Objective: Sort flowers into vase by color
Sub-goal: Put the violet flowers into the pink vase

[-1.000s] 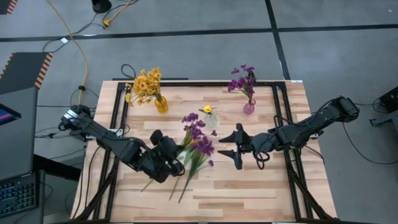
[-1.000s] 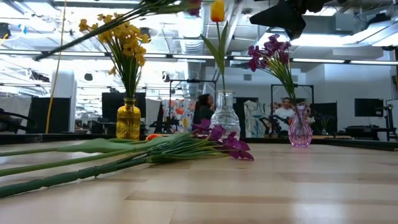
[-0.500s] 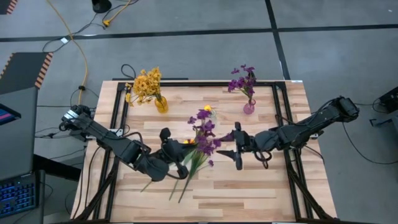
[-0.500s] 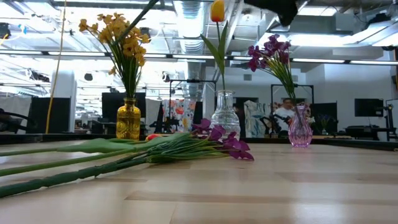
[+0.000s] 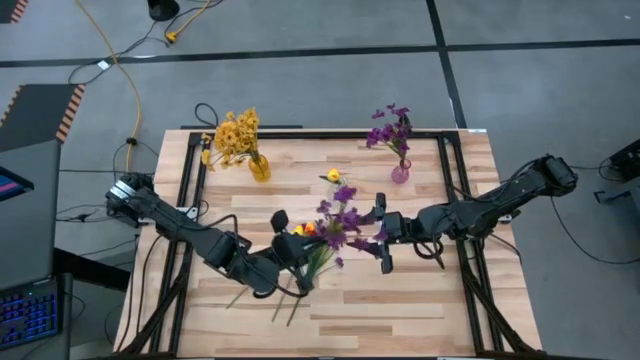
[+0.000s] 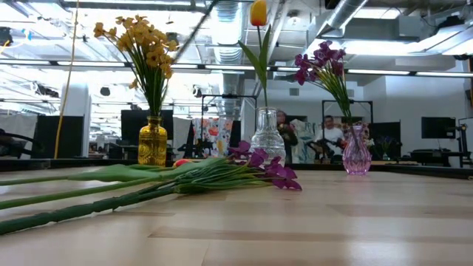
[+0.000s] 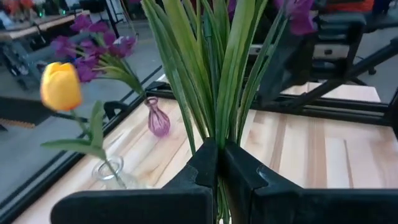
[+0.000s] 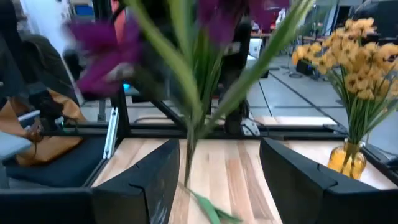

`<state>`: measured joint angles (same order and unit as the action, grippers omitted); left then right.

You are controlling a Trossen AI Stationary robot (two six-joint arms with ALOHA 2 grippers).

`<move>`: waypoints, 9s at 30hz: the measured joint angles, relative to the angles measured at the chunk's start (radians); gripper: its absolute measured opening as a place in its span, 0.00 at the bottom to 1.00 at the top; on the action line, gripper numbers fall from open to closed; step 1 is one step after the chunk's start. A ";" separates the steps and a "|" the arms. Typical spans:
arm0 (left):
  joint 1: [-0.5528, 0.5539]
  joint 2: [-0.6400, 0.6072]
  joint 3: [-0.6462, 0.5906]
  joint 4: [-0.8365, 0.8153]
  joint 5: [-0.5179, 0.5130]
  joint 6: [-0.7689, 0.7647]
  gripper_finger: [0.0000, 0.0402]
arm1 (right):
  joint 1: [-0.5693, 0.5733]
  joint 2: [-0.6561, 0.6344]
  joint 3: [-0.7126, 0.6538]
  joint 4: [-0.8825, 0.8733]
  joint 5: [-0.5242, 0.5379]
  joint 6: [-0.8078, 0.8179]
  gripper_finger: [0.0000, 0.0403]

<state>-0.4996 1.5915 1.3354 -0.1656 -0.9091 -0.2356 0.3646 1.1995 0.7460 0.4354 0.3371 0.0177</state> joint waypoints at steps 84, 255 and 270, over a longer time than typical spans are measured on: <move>0.118 0.049 0.000 0.220 0.265 0.253 0.35 | -0.026 -0.046 -0.001 -0.031 -0.025 -0.135 0.13; 0.008 -0.052 0.000 -0.110 0.270 0.055 0.37 | -0.551 -0.342 -0.298 -0.379 0.447 0.155 0.57; 0.008 -0.052 0.000 -0.110 0.270 0.055 0.37 | -0.519 -0.378 -0.297 -0.393 0.447 0.158 0.60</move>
<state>-0.4911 1.5394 1.3354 -0.2754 -0.6388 -0.1806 -0.1548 0.8220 0.4488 0.0428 0.7837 0.1757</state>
